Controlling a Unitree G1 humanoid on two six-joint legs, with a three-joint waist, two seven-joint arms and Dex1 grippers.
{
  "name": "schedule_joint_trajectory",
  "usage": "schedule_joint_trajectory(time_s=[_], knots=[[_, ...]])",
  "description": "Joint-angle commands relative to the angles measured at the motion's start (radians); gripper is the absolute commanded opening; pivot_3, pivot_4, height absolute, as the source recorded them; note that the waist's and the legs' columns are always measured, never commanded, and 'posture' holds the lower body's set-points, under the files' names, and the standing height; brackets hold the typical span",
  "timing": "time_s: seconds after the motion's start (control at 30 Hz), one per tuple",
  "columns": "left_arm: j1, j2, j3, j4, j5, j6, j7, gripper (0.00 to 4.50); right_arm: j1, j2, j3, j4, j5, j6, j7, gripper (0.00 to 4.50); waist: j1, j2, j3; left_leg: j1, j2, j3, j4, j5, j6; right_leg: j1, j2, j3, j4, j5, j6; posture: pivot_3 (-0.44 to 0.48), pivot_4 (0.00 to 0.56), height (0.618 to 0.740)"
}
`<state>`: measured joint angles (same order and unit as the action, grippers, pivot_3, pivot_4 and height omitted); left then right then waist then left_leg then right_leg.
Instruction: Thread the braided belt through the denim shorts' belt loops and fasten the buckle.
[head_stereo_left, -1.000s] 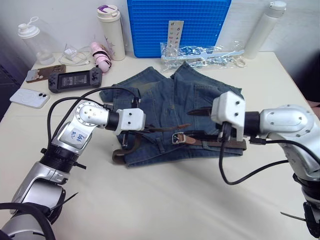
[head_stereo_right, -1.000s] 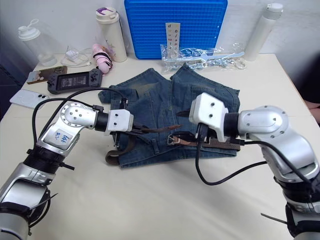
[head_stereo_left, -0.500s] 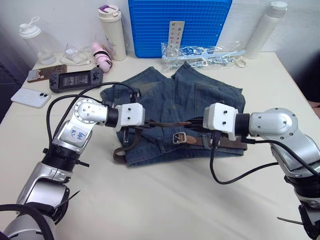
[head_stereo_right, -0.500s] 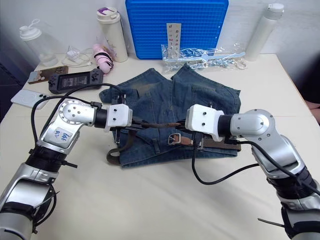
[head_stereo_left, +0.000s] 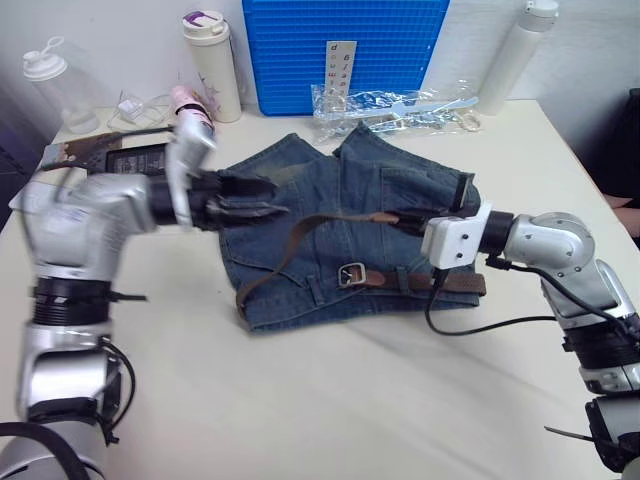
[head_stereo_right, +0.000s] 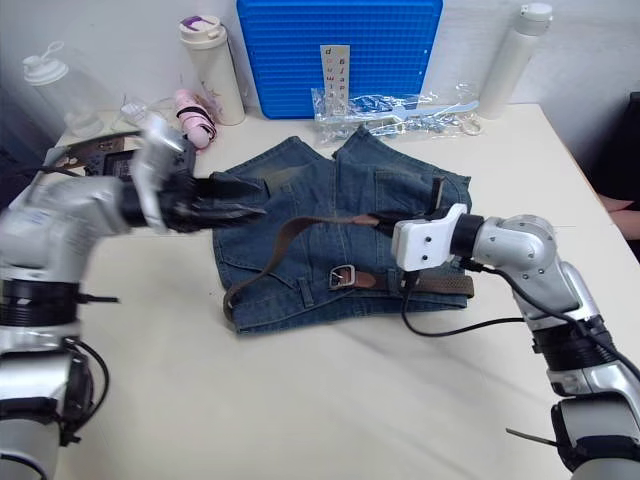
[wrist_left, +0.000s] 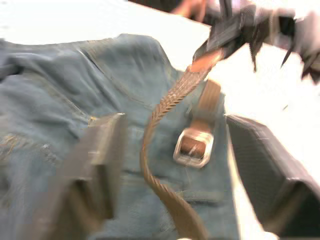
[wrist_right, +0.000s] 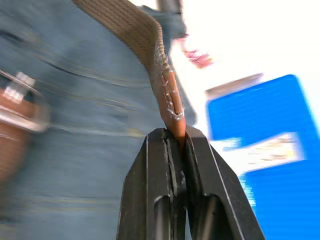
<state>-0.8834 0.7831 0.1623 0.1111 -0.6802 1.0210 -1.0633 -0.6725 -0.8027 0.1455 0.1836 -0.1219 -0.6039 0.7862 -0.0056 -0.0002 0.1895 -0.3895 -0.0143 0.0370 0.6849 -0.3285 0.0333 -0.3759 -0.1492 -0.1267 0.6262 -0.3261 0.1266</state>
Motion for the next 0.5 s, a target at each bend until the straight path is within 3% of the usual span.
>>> schedule_joint_trajectory(time_s=[0.03,0.1,0.23,0.3,0.5], knots=[[-0.026,0.032,0.139,-0.03,-0.202,0.39,0.058,4.48,-0.064,-0.01,-0.023,0.105,-0.093,-0.251,-0.096,0.0,-0.001,0.0,0.0,0.0,0.0,0.0,0.0,0.0,0.0,0.0,0.0,0.0,0.0,0.0,0.0,0.0,0.15,0.689],[-0.027,0.064,0.129,-0.041,-0.336,0.544,0.081,4.48,-0.091,-0.002,-0.017,0.134,-0.135,-0.335,-0.137,0.0,0.002,0.0,0.0,0.0,0.0,-0.002,0.0,0.0,0.0,0.0,0.0,0.0,0.001,0.0,0.0,0.0,0.15,0.689],[-0.016,0.201,-0.101,-0.03,-0.744,0.593,0.126,4.48,-0.138,0.015,0.01,0.155,-0.164,-0.421,-0.165,0.0,-0.001,-0.002,0.001,0.0,0.0,-0.003,0.001,0.0,0.0,0.0,0.0,0.009,0.001,0.0,0.0,0.0,0.15,0.689],[-0.048,0.203,-0.184,0.037,-0.919,0.593,0.217,4.48,-0.152,0.021,0.024,0.15,-0.161,-0.436,-0.162,0.0,0.003,-0.002,0.001,0.001,-0.001,-0.004,0.001,0.0,0.0,0.001,0.0,0.017,0.002,0.0,0.0,0.0,0.15,0.689],[-0.03,0.123,-0.358,0.119,-1.264,0.484,0.633,4.48,-0.165,0.025,0.054,0.095,-0.117,-0.414,-0.135,0.0,0.0,-0.002,0.001,0.0,-0.002,-0.005,0.005,0.0,-0.001,0.001,0.001,0.022,0.003,0.0,0.0,0.0,0.15,0.689]])
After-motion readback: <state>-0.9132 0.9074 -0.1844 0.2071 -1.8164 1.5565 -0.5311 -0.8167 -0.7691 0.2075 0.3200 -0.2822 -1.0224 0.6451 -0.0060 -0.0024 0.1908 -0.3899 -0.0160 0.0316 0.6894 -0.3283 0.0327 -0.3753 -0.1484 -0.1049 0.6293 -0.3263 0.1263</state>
